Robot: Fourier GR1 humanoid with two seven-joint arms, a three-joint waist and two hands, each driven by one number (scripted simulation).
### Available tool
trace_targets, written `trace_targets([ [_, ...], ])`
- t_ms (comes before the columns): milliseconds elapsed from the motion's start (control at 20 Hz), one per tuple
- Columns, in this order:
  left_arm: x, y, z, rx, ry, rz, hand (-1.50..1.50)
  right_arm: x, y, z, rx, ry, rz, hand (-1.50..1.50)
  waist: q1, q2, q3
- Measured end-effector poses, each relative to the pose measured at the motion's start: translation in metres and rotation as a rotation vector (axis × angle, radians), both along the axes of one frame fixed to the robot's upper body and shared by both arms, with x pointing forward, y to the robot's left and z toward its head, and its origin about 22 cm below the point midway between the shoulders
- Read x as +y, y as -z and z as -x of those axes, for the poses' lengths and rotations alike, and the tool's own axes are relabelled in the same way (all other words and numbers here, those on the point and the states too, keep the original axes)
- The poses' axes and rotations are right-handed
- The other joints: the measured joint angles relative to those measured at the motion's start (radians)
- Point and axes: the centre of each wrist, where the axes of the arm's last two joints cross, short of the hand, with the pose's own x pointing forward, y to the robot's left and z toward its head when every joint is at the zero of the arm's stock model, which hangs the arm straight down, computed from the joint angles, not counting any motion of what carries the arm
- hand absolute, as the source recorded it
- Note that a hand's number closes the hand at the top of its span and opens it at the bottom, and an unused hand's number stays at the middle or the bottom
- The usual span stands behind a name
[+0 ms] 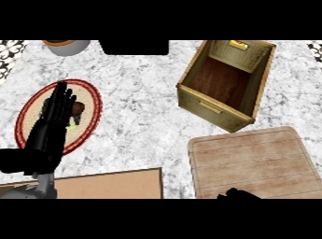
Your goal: Pick the bell pepper from the cutting board and place it in the basket
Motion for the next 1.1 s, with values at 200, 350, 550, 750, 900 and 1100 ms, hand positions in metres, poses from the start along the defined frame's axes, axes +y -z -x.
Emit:
trace_targets([
  [200, 0.003, 0.001, 0.003, -0.003, -0.011, 0.001, 0.00, -0.022, -0.012, -0.005, 0.074, -0.067, -0.125, 1.50, -0.013, 0.000, 0.005],
  [350, 0.005, 0.003, 0.004, -0.004, -0.022, -0.003, 0.00, -0.034, -0.029, -0.004, 0.162, -0.085, -0.239, 1.50, -0.023, 0.000, 0.006],
  [550, 0.008, 0.003, 0.007, 0.003, -0.036, 0.000, 0.00, -0.049, -0.062, -0.004, 0.261, -0.111, -0.423, 1.50, -0.034, -0.001, 0.006],
  [750, 0.011, 0.003, 0.010, 0.008, -0.046, 0.013, 0.00, -0.070, -0.103, -0.006, 0.328, -0.127, -0.551, 1.50, -0.046, -0.003, 0.005],
  [900, 0.010, 0.003, 0.011, 0.003, -0.052, -0.002, 0.00, -0.089, -0.135, -0.013, 0.365, -0.125, -0.610, 1.50, -0.049, -0.004, 0.005],
  [1100, 0.011, 0.002, 0.014, -0.006, -0.041, 0.007, 0.00, -0.117, -0.169, -0.022, 0.381, -0.052, -0.639, 1.50, -0.051, -0.005, 0.004],
])
